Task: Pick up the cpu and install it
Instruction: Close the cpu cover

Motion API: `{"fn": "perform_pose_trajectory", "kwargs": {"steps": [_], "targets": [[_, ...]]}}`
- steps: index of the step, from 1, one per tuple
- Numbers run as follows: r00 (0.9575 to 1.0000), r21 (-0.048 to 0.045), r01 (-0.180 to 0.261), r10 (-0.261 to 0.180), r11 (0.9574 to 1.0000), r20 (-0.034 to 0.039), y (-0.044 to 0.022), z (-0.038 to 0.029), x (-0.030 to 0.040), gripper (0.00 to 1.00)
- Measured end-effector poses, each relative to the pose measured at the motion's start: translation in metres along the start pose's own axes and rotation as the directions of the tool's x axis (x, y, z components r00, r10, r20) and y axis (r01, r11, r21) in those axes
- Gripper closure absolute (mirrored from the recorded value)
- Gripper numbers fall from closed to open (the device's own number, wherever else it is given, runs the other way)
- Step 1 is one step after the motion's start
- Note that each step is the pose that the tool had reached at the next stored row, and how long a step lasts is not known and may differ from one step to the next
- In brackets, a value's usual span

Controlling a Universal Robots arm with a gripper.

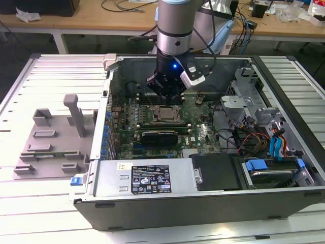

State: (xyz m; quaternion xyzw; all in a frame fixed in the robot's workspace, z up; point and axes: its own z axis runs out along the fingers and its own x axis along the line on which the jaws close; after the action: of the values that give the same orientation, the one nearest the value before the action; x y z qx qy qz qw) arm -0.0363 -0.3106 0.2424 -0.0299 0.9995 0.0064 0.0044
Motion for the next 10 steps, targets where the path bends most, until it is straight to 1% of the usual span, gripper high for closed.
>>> {"fn": "perform_pose_trajectory", "kwargs": {"steps": [3, 5, 7, 8, 10], "targets": [[1.0, -0.0002, 0.0, 0.0, 1.0, 0.0002, -0.0007, 0.0001, -0.0001, 0.89], [1.0, 0.0, 0.0, 0.0, 1.0, 0.0001, -0.0053, 0.0001, 0.0003, 0.89], [1.0, -0.0001, 0.0, 0.0, 1.0, 0.0002, -0.0114, 0.0003, 0.0007, 0.89], [1.0, 0.0, 0.0, 0.0, 1.0, 0.0002, -0.0131, 0.0003, 0.0021, 0.89], [1.0, -0.0001, 0.0, 0.0, 1.0, 0.0009, -0.0132, 0.0008, 0.0068, 0.89]]}}
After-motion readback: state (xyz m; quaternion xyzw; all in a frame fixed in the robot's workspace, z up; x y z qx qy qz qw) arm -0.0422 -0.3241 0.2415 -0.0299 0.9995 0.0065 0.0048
